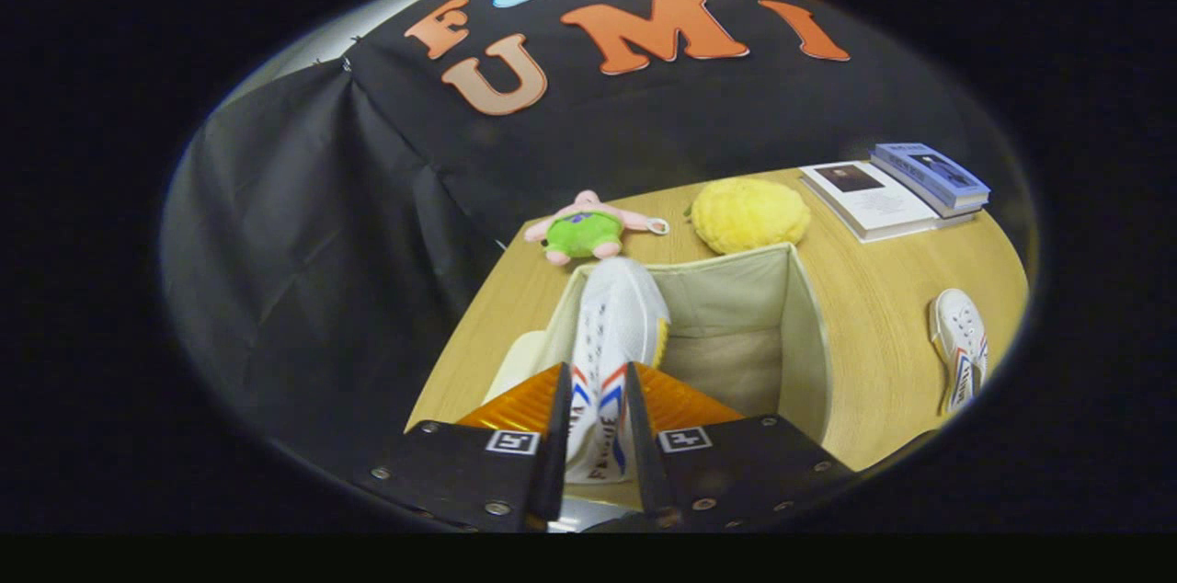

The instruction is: Open the storage box then place both shoes into the box .Put the left shoe in first, then the right shoe, with the right side of both shoes facing outward in a uniform manner.

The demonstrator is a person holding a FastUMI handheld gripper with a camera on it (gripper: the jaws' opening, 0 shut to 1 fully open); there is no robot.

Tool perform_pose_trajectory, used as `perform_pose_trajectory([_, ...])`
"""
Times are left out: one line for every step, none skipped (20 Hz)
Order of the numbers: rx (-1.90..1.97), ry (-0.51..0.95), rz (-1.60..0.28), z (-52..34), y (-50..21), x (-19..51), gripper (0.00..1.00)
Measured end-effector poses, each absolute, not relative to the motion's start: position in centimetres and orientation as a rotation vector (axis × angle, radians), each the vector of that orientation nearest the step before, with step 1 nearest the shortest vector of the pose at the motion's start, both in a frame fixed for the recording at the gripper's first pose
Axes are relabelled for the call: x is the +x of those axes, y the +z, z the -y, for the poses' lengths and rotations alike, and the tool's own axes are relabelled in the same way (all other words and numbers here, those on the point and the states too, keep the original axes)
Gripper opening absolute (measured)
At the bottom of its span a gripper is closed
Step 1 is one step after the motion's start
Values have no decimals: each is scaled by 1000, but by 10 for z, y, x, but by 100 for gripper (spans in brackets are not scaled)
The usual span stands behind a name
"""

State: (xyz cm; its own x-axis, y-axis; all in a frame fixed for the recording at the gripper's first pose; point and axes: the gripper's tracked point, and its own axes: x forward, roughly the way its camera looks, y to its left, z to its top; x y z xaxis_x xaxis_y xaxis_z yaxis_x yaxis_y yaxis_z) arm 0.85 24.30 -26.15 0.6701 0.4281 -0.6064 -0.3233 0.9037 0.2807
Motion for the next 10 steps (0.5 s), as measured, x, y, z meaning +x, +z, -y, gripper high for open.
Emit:
perform_pose_trajectory([129, 429, -687, -237, -252, 12, 55])
perform_pose_trajectory([107, 431, -660, -232, -245, 13, 66])
perform_pose_trajectory([92, 427, -635, -224, -237, 15, 82])
perform_pose_trajectory([79, 418, -610, -214, -230, 17, 97])
perform_pose_trajectory([67, 407, -588, -204, -225, 21, 98])
perform_pose_trajectory([58, 393, -573, -192, -221, 22, 98])
perform_pose_trajectory([53, 380, -560, -179, -218, 25, 99])
perform_pose_trajectory([52, 366, -548, -169, -214, 27, 99])
perform_pose_trajectory([53, 347, -539, -154, -210, 30, 99])
perform_pose_trajectory([57, 326, -532, -141, -207, 32, 99])
